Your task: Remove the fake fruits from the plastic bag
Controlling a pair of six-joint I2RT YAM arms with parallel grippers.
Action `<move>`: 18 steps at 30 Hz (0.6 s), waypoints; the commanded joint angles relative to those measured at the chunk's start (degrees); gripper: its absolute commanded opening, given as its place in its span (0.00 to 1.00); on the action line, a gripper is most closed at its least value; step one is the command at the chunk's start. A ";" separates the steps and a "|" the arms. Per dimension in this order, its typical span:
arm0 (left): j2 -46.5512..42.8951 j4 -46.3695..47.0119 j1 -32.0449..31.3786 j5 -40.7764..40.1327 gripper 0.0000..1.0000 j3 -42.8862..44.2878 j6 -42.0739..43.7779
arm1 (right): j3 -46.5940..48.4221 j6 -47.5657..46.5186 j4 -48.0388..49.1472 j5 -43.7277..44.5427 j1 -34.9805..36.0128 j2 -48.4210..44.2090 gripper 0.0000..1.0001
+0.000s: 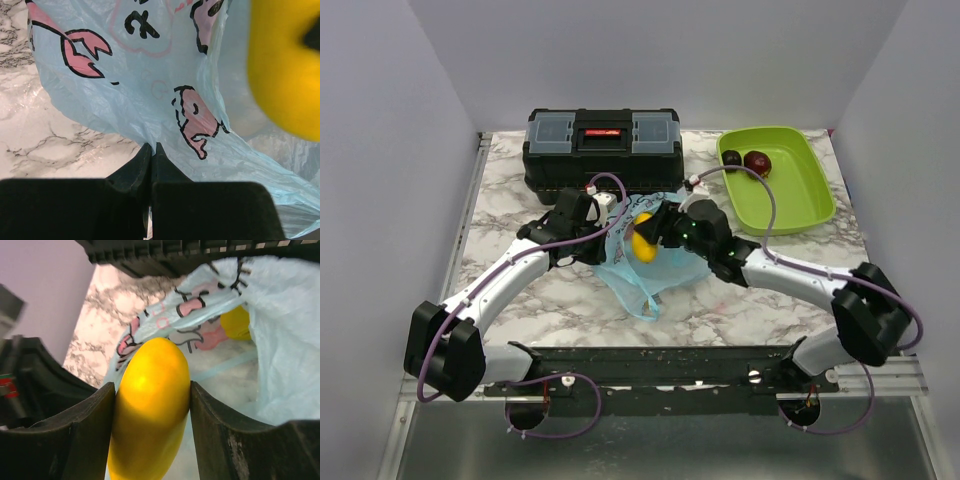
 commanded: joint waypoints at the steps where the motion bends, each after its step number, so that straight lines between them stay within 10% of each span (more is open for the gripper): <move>1: -0.20 0.22 0.18 1.17 0.00 0.85 0.26 | -3.37 -4.31 3.07 6.75 0.35 -8.53 0.01; 18: -0.11 0.27 0.18 1.70 0.00 0.85 0.13 | -14.58 -23.84 5.74 39.33 0.12 -33.48 0.01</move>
